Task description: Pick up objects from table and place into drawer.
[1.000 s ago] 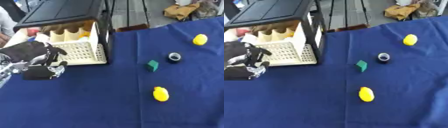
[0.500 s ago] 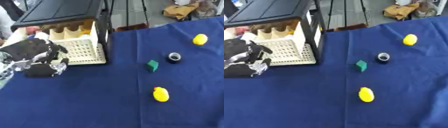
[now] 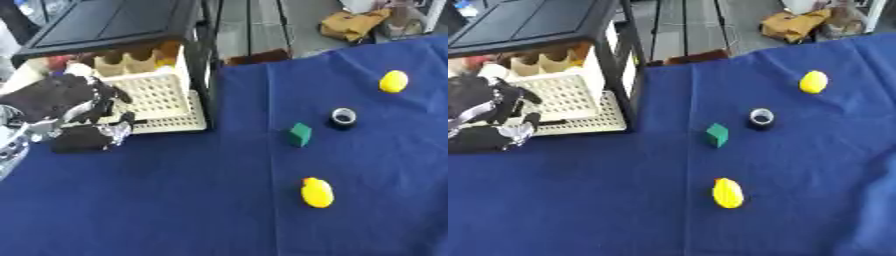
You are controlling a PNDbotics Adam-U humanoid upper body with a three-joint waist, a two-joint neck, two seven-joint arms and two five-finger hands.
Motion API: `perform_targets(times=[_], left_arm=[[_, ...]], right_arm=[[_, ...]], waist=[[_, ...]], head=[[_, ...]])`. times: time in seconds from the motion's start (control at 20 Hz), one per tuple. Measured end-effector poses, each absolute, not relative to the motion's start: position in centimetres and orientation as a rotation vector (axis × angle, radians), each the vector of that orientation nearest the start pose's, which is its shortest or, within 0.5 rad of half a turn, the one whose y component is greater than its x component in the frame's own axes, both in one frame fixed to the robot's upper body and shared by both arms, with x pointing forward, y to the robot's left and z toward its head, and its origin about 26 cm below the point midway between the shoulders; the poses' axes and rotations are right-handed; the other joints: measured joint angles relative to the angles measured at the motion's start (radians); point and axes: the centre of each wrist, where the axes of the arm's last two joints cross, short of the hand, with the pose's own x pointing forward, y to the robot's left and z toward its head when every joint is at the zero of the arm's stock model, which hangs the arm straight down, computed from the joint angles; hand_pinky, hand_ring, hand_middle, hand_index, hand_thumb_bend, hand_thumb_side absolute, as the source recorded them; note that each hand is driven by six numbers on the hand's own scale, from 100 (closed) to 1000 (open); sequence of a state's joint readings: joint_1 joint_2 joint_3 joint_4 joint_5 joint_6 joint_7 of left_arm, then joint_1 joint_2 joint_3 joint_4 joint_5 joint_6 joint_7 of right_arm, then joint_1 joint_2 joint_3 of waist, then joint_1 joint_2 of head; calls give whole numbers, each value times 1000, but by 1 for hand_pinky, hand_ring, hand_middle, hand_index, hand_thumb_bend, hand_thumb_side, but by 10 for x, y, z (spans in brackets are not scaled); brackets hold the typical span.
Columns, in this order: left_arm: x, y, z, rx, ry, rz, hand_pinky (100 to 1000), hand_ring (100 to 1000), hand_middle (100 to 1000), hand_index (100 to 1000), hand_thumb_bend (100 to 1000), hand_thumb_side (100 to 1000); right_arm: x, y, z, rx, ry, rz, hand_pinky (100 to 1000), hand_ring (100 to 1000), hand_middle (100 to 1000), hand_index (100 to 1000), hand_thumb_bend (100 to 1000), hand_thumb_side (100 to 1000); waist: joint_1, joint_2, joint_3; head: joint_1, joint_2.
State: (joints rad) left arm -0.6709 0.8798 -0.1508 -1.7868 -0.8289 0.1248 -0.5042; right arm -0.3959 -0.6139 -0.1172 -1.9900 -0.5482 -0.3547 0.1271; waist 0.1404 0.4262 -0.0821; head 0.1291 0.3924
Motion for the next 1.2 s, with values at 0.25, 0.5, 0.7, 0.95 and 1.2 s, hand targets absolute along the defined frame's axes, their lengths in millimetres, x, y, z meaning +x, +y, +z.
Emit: perform_targets(times=[0.25,0.5,0.7,0.95,1.2], left_arm=[[343,305,319,1416,-1430,-1448,368,620,895,951,100,943],[348,308,321,1410,-1462,-1412,352,621,916,987,100,949],[353,310,322,1387,-1503,-1386,347,619,911,991,100,951],[358,312,323,1367,-1536,-1356,348,619,905,991,100,957],[366,316,325,1355,-1554,-1322,344,618,908,995,100,957]], right_arm=[[297,-316,272,-321,3483,-606,672,913,510,860,100,1000],[298,-315,271,-319,3485,-608,673,914,509,862,100,1000],[298,-315,271,-322,3486,-609,674,916,508,861,100,1000],[298,-315,271,-318,3488,-619,675,918,507,863,100,1000],[298,-314,270,-316,3489,-625,676,919,506,863,100,1000]], waist=[[5,3,-3],[6,6,-8],[6,9,-10],[12,12,-16],[14,15,-22]], head=[[-1,-9],[-2,-18],[-2,-22],[2,-27],[7,-30]])
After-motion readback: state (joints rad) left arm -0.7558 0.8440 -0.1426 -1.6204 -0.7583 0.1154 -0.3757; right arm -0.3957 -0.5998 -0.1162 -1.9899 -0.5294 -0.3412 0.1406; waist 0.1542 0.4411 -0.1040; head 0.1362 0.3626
